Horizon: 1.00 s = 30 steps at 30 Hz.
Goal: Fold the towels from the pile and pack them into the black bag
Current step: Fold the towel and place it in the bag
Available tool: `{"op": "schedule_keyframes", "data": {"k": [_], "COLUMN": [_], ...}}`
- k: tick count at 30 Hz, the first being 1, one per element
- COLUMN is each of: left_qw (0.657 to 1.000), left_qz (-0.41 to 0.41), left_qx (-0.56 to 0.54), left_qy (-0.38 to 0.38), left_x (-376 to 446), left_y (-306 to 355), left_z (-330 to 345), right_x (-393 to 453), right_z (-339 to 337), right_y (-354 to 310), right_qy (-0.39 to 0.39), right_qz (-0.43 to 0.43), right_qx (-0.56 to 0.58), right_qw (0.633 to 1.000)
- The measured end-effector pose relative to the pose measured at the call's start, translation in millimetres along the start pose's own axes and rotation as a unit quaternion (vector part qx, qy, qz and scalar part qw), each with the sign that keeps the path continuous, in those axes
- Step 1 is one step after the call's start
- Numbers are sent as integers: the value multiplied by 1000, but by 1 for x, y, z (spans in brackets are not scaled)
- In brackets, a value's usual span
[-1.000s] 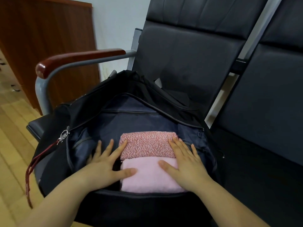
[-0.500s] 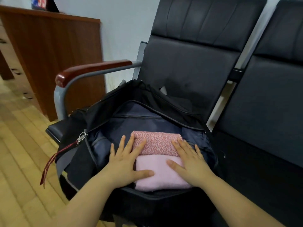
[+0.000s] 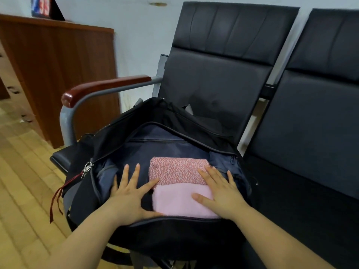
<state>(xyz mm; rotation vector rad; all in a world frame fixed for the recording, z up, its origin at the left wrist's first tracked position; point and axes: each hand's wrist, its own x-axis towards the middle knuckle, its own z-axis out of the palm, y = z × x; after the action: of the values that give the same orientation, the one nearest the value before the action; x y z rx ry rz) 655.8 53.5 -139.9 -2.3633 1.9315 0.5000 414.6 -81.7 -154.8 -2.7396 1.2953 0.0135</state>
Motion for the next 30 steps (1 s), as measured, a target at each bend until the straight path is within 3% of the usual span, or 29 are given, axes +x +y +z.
{"op": "schedule_keyframes", "data": {"k": [2, 6, 10, 15, 23, 30], "left_qw": [999, 991, 982, 947, 911, 874], "left_qz": [-3, 10, 94, 241, 400, 485], "left_qx": [-42, -105, -102, -83, -7, -2], "left_qy": [-12, 76, 131, 197, 103, 18], "left_x": [-2, -1, 0, -14, -59, -95], "left_y": [9, 45, 104, 190, 358, 494], "left_z": [-9, -26, -34, -28, -6, -7], "right_x": [-1, -17, -57, -143, -313, -438], "right_z": [-6, -25, -46, -79, -119, -129], "right_y": [-3, -17, -9, 42, 152, 236], "right_qy": [7, 79, 129, 115, 116, 192], "right_qz": [-7, -35, -31, 26, 214, 365], "right_qx": [10, 44, 31, -5, -19, -40], "right_qw": [1000, 995, 991, 993, 970, 910]}}
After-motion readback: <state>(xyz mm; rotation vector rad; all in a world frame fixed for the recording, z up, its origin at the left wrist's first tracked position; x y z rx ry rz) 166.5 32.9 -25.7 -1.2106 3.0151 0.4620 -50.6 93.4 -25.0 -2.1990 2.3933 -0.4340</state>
